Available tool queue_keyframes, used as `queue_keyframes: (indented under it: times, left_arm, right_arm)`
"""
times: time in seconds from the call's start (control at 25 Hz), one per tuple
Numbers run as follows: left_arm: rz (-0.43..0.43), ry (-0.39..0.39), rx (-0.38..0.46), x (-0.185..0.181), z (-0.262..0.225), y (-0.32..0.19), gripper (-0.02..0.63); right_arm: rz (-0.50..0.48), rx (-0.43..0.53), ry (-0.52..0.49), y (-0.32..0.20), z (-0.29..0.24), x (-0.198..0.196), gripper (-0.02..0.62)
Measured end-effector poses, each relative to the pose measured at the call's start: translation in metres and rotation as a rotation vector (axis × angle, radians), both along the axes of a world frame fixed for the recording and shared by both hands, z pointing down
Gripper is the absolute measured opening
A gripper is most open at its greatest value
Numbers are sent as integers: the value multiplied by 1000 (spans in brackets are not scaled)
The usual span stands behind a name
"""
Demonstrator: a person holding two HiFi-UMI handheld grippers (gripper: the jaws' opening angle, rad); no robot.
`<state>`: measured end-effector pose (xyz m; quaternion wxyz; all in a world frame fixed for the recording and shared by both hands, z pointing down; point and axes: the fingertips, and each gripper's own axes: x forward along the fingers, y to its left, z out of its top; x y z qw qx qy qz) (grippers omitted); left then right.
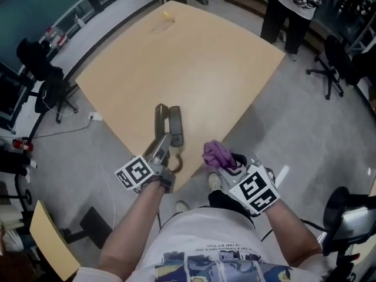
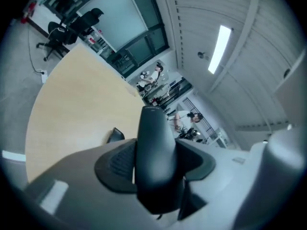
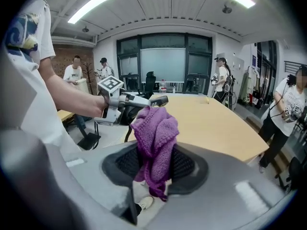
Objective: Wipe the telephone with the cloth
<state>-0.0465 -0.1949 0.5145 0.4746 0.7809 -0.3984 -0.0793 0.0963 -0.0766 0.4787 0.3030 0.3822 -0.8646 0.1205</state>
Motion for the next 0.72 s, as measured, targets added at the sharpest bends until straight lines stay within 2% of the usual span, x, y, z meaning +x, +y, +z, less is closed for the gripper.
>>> queue_keyframes:
  times: [0.2, 0.52, 0.72]
  left_arm:
    - [-46, -201, -22, 6, 27, -25, 253]
    - [-59, -516, -65, 12, 72, -39, 253]
    - [-43, -643, -104, 12, 100, -43, 253]
  right_arm:
    - [-28, -9, -13, -21, -1, 23, 137]
    - [-82, -44, -7, -34, 7, 46, 137]
    - [-95, -56, -12, -36, 13, 51, 137]
